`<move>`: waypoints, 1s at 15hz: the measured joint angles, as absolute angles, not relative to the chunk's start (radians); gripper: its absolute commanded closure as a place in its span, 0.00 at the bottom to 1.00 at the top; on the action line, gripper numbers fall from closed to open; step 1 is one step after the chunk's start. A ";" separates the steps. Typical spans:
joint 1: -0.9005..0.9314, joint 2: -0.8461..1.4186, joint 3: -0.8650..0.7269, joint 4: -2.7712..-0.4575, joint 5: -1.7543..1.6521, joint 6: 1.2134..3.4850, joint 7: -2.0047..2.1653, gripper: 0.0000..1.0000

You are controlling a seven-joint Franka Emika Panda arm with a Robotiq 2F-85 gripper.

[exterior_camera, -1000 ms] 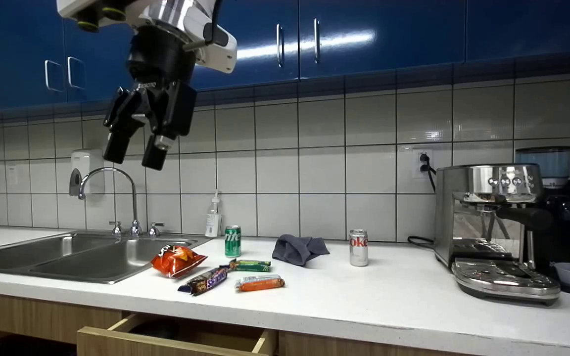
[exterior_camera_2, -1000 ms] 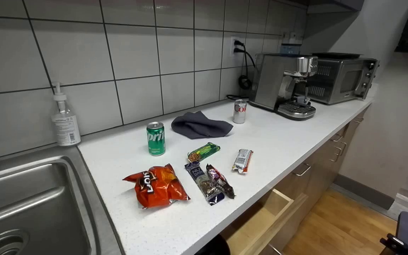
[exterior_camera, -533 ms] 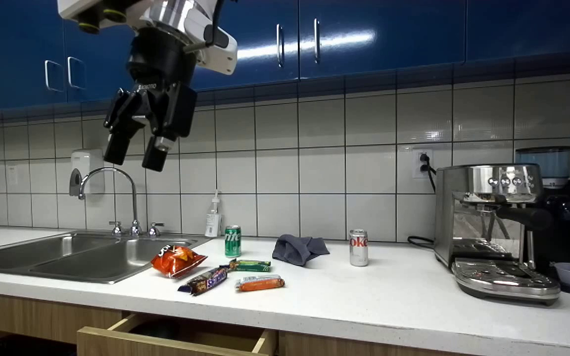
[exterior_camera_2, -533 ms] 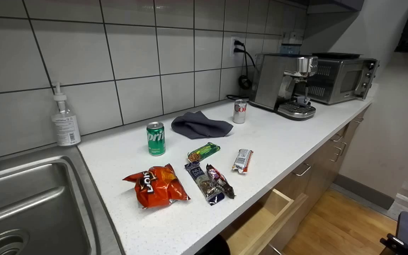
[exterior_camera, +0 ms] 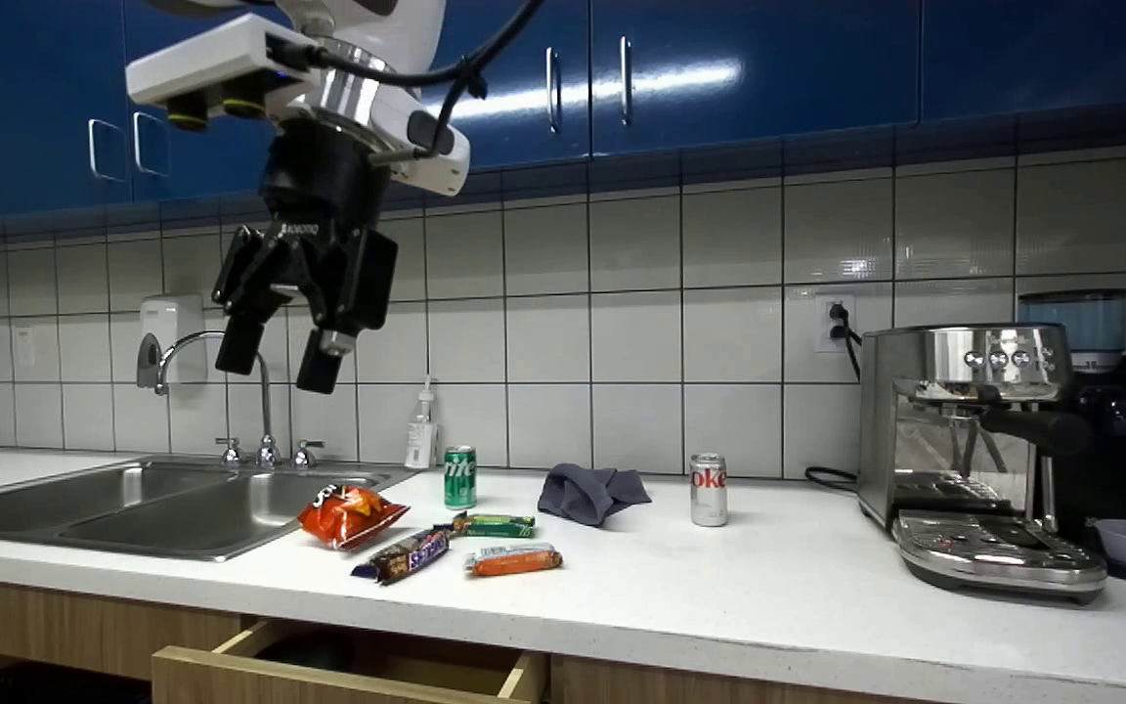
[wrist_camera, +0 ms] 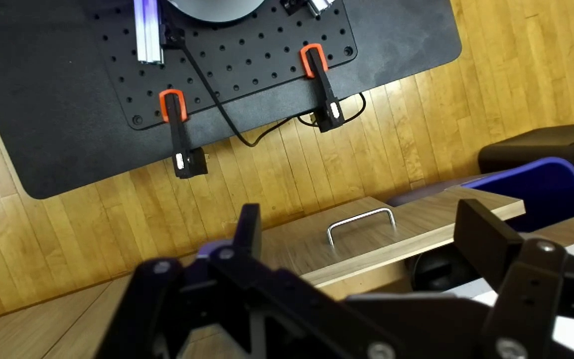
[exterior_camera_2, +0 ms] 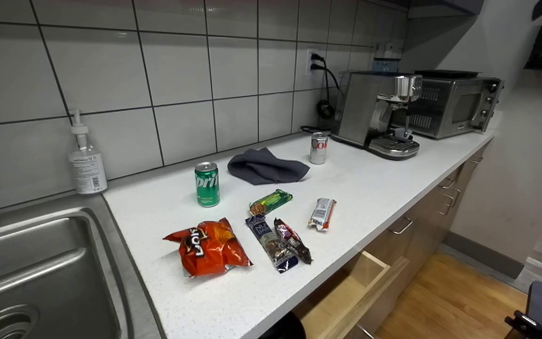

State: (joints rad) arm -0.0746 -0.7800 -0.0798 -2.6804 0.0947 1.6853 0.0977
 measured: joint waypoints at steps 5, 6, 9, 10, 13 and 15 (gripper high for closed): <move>-0.042 -0.732 -0.054 -2.726 0.095 1.788 0.078 0.00; -0.033 -0.720 -0.047 -2.735 0.095 1.811 0.076 0.00; -0.007 -0.679 -0.024 -2.756 0.094 1.874 0.070 0.00; 0.003 -0.664 -0.016 -2.763 0.094 1.894 0.068 0.00; 0.031 -0.615 0.004 -2.776 0.094 1.950 0.062 0.00; 0.048 -0.574 0.017 -2.777 0.092 1.993 0.055 0.00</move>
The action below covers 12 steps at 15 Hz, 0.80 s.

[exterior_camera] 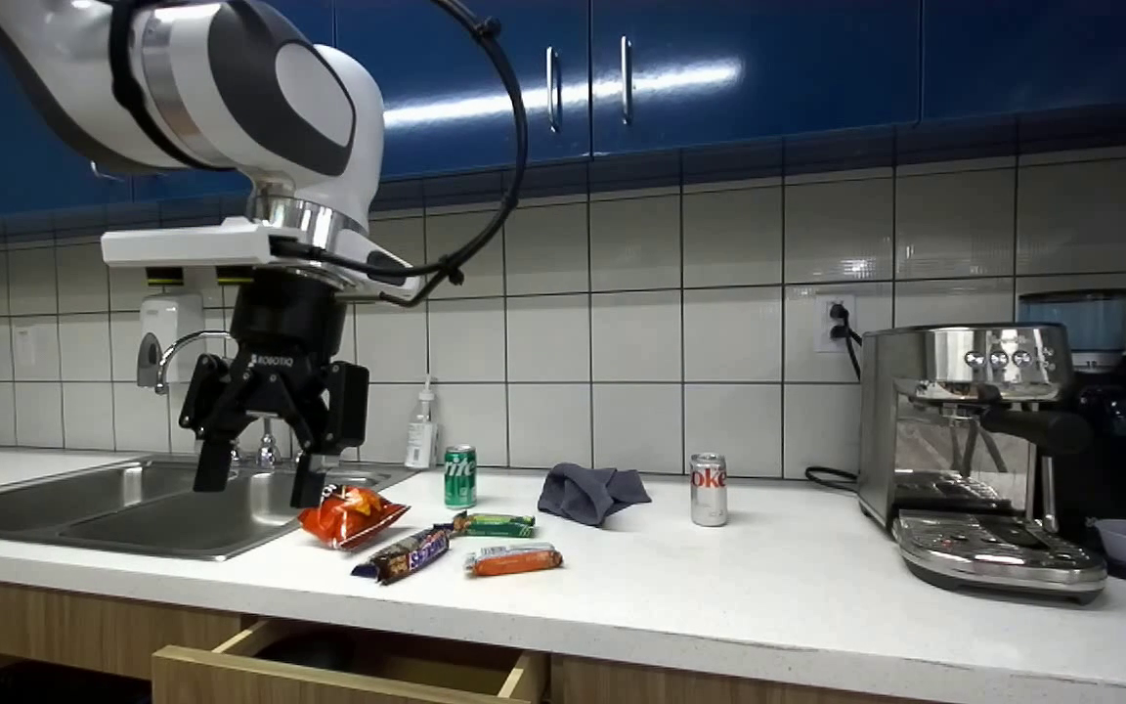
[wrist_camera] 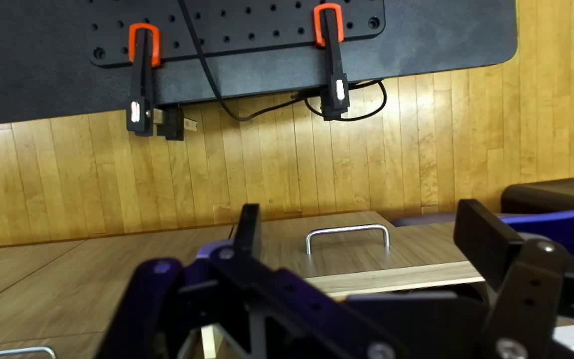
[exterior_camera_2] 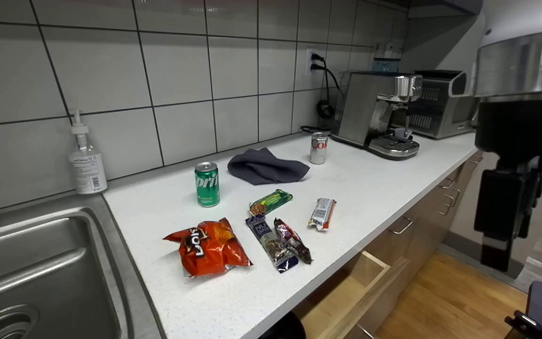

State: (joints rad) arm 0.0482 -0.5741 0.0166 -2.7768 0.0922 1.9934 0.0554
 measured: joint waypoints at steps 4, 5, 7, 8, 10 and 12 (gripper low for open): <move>0.073 -0.477 0.039 -2.779 0.083 2.101 0.051 0.00; 0.077 -0.451 0.044 -2.780 0.080 2.133 0.051 0.00; 0.083 -0.394 0.051 -2.781 0.078 2.200 0.051 0.00; 0.085 -0.364 0.054 -2.781 0.078 2.233 0.051 0.00; 0.090 -0.307 0.060 -2.780 0.078 2.294 0.051 0.00; 0.094 -0.254 0.066 -2.776 0.078 2.353 0.051 0.00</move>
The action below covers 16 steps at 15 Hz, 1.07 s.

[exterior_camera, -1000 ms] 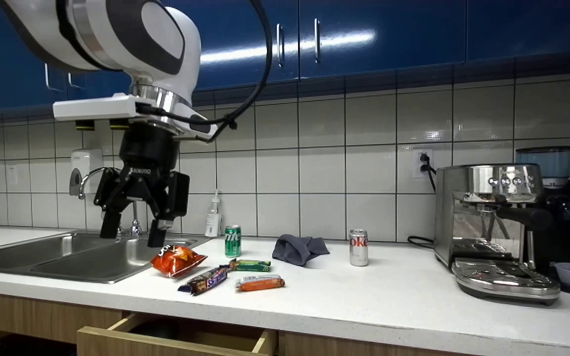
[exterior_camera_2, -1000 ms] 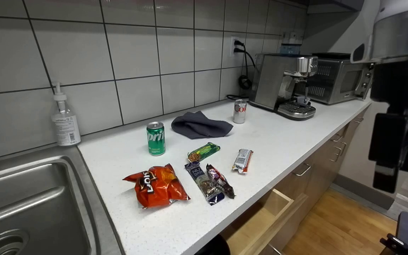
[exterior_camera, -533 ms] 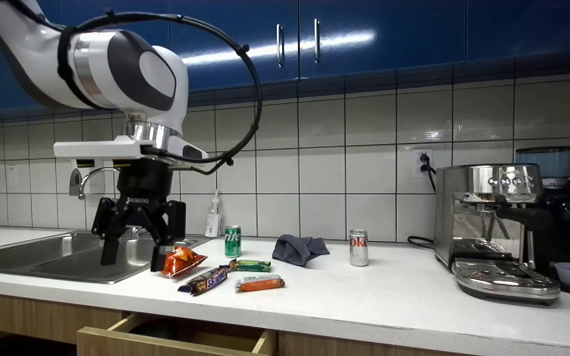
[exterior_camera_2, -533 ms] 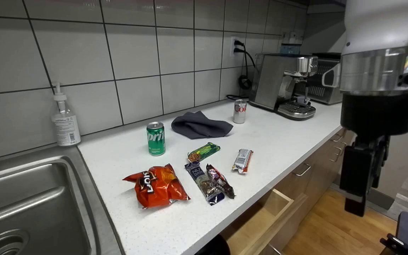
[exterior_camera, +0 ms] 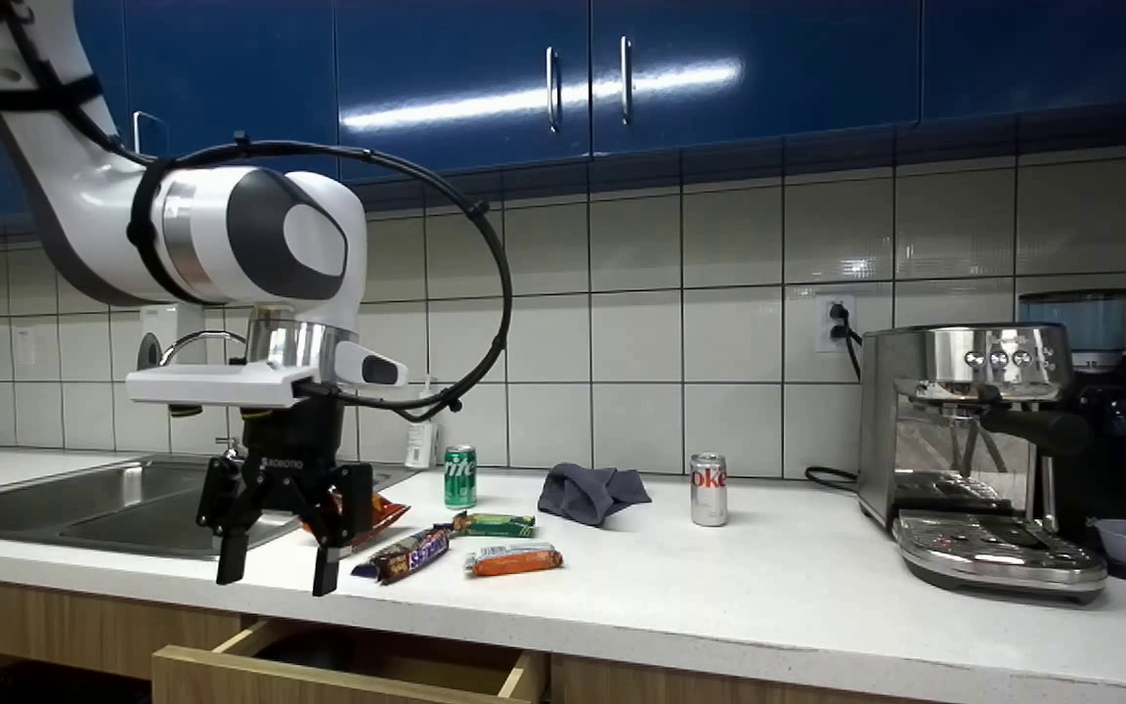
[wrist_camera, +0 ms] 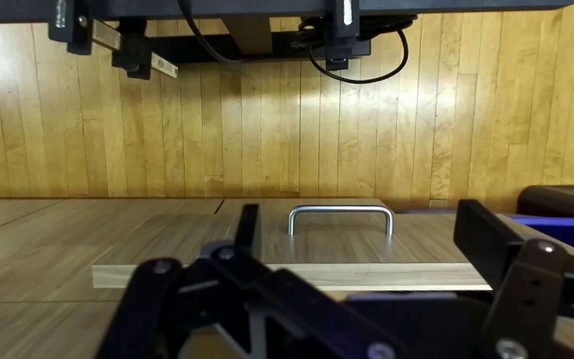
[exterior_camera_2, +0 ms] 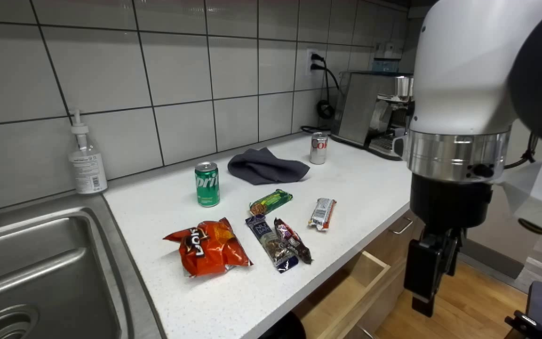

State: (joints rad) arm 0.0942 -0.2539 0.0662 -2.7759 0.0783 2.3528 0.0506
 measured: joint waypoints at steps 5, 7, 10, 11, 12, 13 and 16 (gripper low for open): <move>0.100 -0.146 0.079 -2.764 0.077 2.489 0.055 0.00; 0.102 -0.107 0.082 -2.759 0.072 2.544 0.061 0.00; 0.102 -0.047 0.083 -2.742 0.054 2.613 0.081 0.00; 0.102 -0.027 0.083 -2.735 0.048 2.634 0.088 0.00; 0.102 -0.006 0.083 -2.726 0.042 2.654 0.097 0.00; 0.102 0.014 0.083 -2.717 0.037 2.672 0.105 0.00; 0.104 0.076 0.083 -2.686 0.025 2.724 0.131 0.00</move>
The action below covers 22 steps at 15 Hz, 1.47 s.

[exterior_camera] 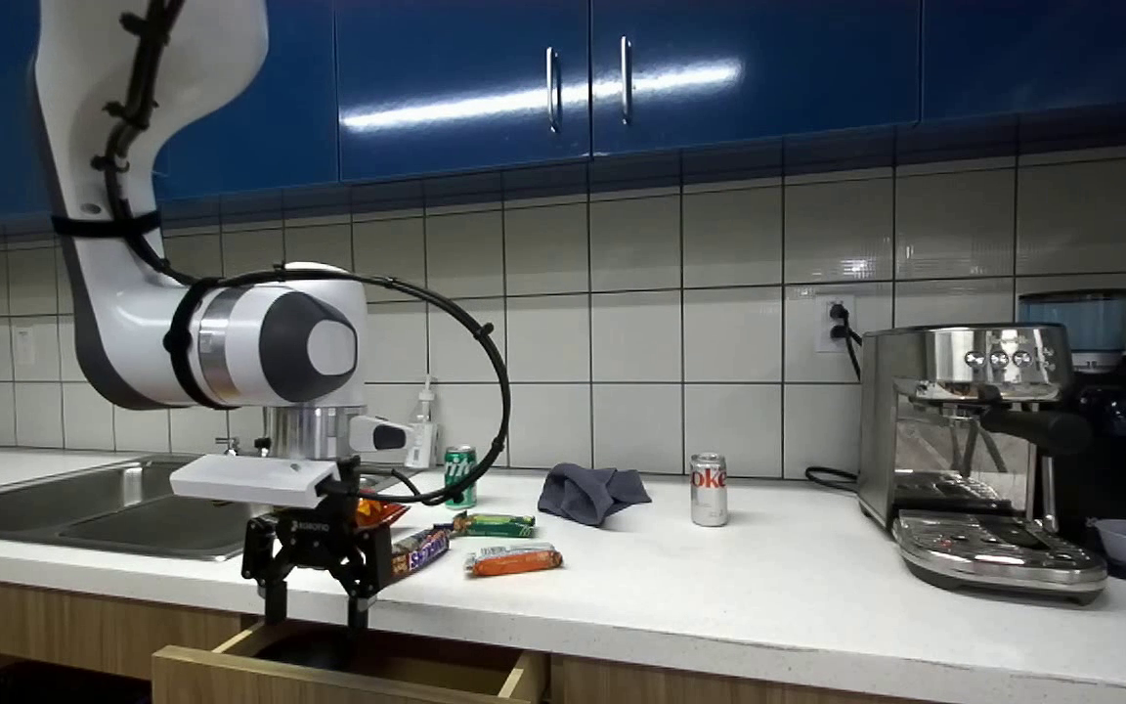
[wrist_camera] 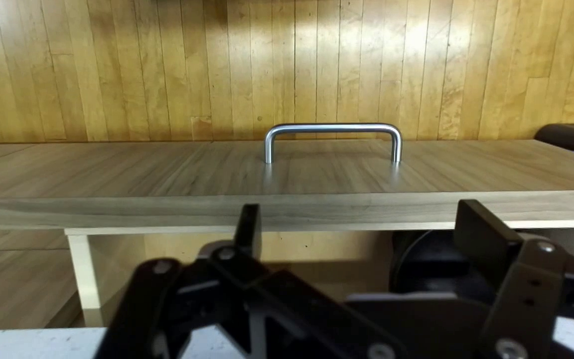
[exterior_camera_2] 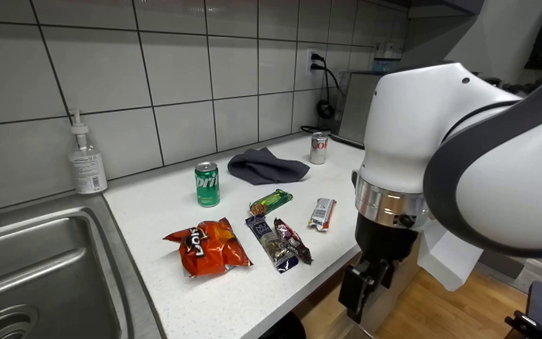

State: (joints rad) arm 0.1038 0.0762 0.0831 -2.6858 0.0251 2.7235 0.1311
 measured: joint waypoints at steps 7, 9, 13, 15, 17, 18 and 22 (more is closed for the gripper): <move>0.114 0.209 0.076 -2.611 0.006 2.812 0.177 0.00; 0.126 0.241 0.065 -2.593 0.000 2.831 0.187 0.00; 0.151 0.296 0.042 -2.561 0.000 2.861 0.194 0.00; 0.165 0.321 0.030 -2.545 0.000 2.869 0.196 0.00; 0.179 0.343 0.017 -2.529 0.000 2.877 0.197 0.00; 0.185 0.353 0.011 -2.521 0.000 2.880 0.198 0.00; 0.197 0.397 -0.004 -2.489 0.000 2.883 0.198 0.00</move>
